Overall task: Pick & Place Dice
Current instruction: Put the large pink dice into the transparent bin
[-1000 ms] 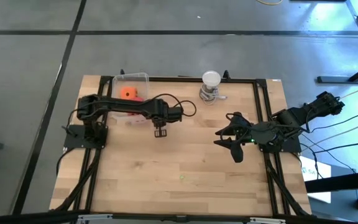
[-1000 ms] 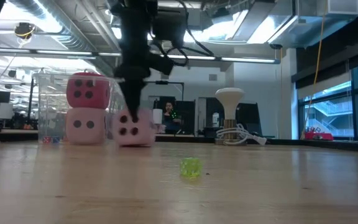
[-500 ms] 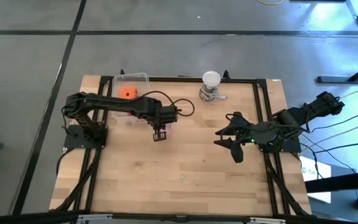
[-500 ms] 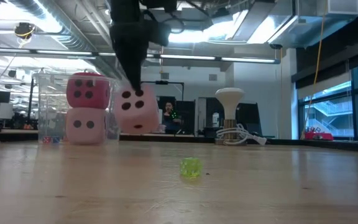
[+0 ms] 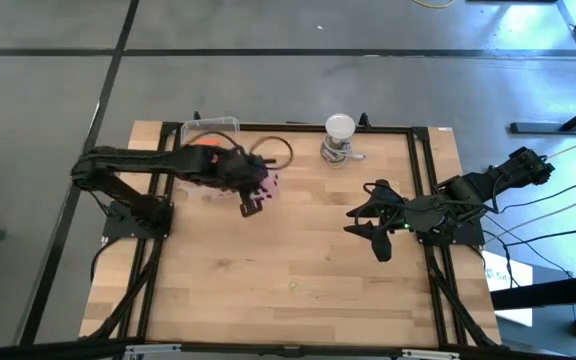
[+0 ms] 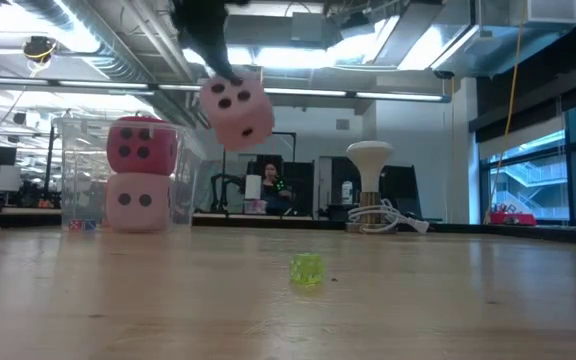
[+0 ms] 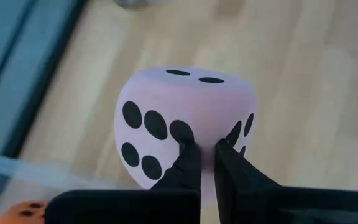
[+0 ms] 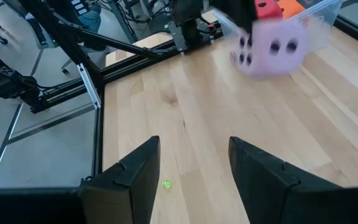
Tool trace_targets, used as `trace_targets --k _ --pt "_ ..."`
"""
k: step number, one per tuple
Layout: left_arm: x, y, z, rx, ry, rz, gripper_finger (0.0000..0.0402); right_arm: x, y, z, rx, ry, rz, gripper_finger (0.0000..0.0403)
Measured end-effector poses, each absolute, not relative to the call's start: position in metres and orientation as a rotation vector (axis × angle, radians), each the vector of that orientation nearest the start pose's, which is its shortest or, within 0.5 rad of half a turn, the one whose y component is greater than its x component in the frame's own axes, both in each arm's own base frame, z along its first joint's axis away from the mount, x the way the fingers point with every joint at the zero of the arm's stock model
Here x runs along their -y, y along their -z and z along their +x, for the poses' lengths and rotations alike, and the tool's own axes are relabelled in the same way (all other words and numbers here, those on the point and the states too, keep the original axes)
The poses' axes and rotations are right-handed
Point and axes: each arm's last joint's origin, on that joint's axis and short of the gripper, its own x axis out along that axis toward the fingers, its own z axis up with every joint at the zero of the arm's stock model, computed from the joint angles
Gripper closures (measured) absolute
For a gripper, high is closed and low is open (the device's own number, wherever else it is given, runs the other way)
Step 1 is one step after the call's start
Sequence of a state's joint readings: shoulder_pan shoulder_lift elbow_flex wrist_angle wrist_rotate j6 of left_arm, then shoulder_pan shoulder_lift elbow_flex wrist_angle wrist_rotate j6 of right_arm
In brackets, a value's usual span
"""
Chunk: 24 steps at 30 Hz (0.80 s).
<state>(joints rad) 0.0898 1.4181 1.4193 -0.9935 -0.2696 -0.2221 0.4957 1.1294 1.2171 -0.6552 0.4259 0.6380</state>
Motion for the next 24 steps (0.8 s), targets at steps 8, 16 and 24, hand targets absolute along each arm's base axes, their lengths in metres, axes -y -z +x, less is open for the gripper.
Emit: trace_targets --k 8,16,24 --pt "-0.038 -0.39 0.223 -0.709 -0.658 -0.147 0.0401 -0.097 -0.373 0.204 -0.505 0.094 0.369 0.0213" --pt "-0.059 -0.402 0.171 -0.72 -0.923 -0.144 0.0401 -0.097 -0.373 0.204 -0.506 0.095 0.369 0.0213" --pt "-0.092 -0.393 0.155 -0.883 -1.03 -0.131 0.04 -0.097 -0.373 0.204 -0.505 0.095 0.369 0.0213"
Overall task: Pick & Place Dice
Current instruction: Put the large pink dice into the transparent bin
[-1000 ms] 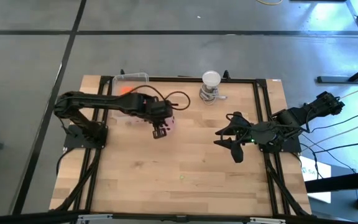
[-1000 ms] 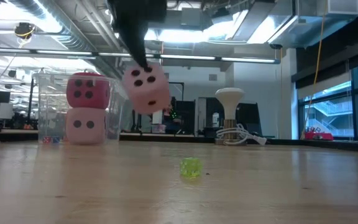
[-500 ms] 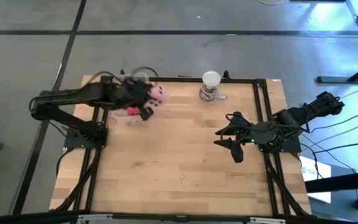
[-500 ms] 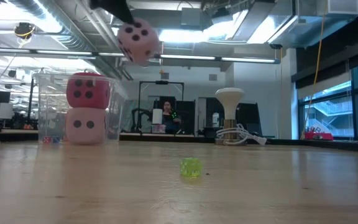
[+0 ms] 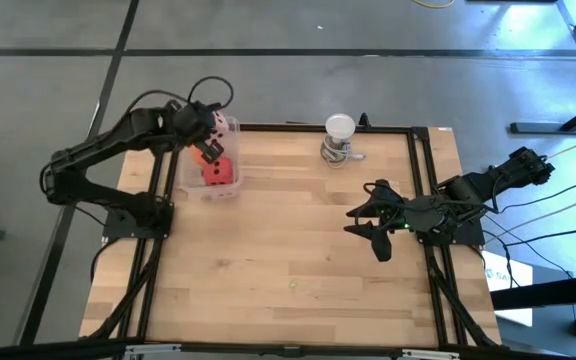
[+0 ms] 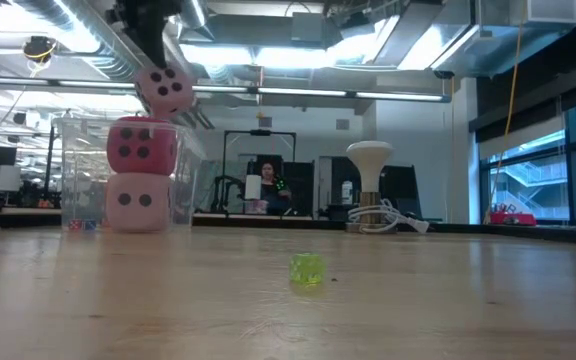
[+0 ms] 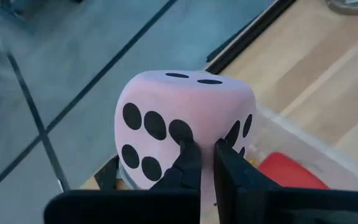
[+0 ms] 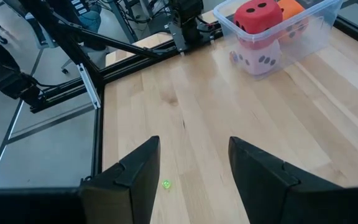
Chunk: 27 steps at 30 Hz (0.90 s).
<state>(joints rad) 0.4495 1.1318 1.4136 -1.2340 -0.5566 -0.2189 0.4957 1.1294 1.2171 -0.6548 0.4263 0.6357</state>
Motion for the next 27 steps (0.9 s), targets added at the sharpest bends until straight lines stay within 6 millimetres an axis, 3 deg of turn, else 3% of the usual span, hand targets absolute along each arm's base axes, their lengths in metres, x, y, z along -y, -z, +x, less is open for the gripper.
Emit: trace_targets --k 7,13,27 --pt "-0.126 -0.381 0.156 -0.999 -1.011 -0.192 0.04 -0.097 -0.373 0.204 -0.502 0.097 0.378 0.0213" --pt "-0.149 -0.366 0.171 -1.068 -0.96 -0.198 0.04 -0.097 -0.373 0.204 -0.502 0.099 0.387 0.0213" --pt "-0.175 -0.332 0.196 -1.243 -0.848 -0.212 0.04 -0.097 -0.373 0.204 -0.501 0.104 0.408 0.0213"
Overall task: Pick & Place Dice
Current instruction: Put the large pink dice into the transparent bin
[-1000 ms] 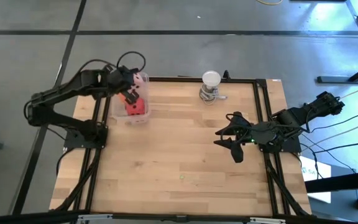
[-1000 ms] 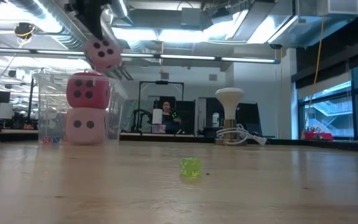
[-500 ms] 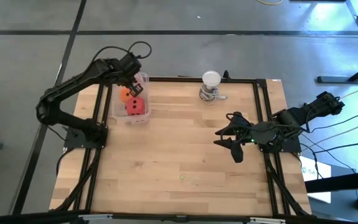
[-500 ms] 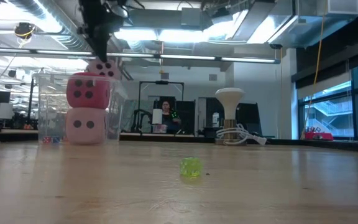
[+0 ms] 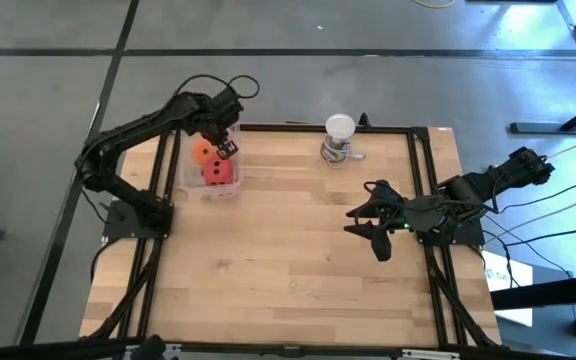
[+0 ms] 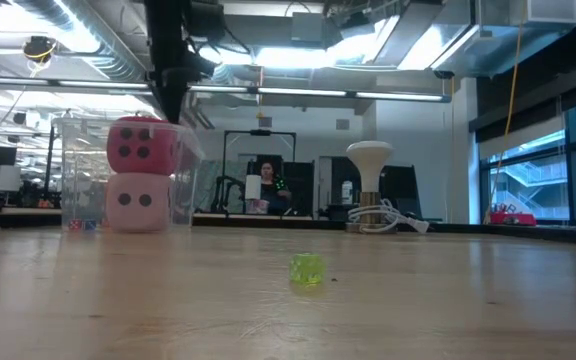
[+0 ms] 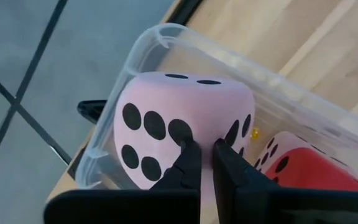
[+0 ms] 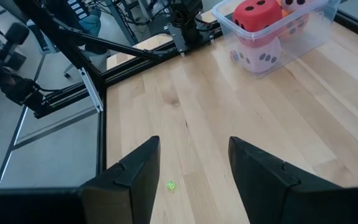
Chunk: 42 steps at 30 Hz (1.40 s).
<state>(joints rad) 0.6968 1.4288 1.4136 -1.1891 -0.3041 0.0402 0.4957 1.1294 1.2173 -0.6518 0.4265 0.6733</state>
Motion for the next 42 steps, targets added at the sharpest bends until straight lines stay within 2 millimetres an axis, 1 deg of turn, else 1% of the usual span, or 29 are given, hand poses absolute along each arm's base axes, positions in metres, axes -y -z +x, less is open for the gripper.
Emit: trace_targets --k 10,29,33,37,42 --pt "-0.177 -0.317 0.199 -1.389 -0.791 -0.245 0.04 -0.097 -0.373 0.204 -0.502 0.103 0.407 0.0213" --pt "-0.172 -0.315 0.194 -1.458 -0.76 -0.287 0.04 -0.097 -0.371 0.204 -0.519 0.107 0.392 0.0213" --pt "-0.172 -0.315 0.193 -1.453 -0.781 -0.314 0.04 -0.098 -0.37 0.205 -0.53 0.09 0.394 0.0213" --pt "-0.171 -0.314 0.194 -1.44 -0.751 -0.348 0.04 -0.098 -0.371 0.205 -0.532 0.083 0.391 0.0213" --pt "-0.168 -0.314 0.193 -1.445 -0.707 -0.394 0.0382 -0.098 -0.37 0.205 -0.533 0.082 0.387 0.0213"
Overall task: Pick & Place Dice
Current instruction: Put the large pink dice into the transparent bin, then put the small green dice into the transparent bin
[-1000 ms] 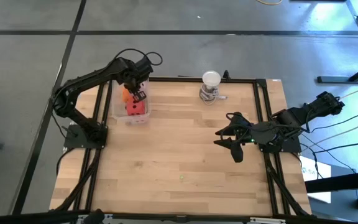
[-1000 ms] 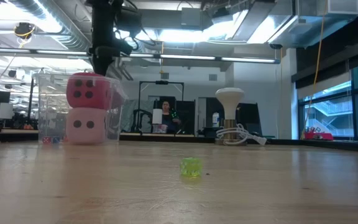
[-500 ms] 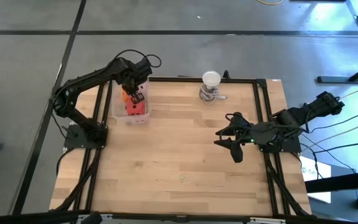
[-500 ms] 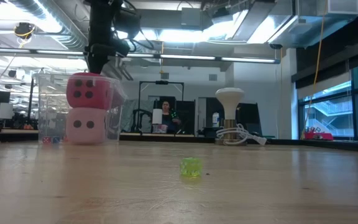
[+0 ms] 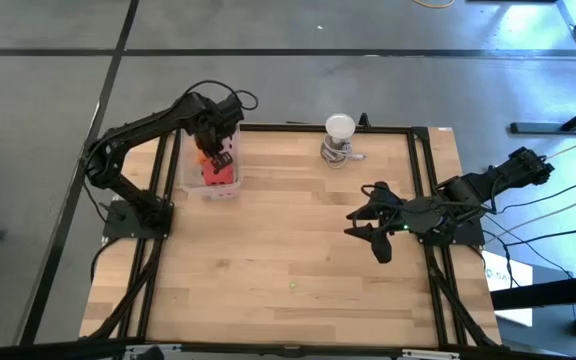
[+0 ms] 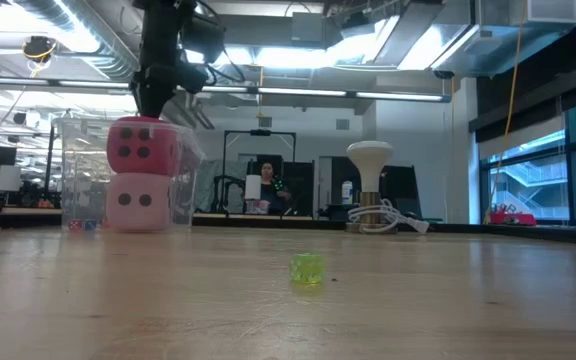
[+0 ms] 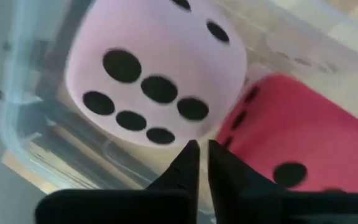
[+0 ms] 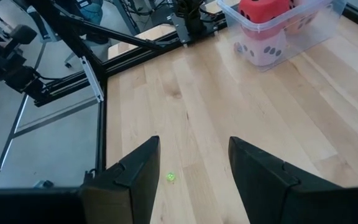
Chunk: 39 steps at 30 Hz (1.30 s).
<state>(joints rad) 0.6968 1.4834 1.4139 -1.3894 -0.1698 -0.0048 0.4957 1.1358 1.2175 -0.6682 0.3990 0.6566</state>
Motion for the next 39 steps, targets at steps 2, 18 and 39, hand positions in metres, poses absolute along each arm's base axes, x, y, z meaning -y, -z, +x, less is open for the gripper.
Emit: trace_targets --k 2,18,39 --pt "-0.167 -0.313 0.192 -1.459 -0.688 -0.413 0.0365 -0.098 -0.37 0.205 -0.536 0.076 0.386 0.0213" --pt "-0.159 -0.318 0.182 -1.567 -0.745 -0.475 0.0238 -0.098 -0.37 0.205 -0.54 0.066 0.377 0.0213" --pt "-0.036 -0.428 0.215 -0.538 -0.409 -0.405 0.0245 -0.095 -0.369 0.207 -0.533 0.102 0.338 0.0213"
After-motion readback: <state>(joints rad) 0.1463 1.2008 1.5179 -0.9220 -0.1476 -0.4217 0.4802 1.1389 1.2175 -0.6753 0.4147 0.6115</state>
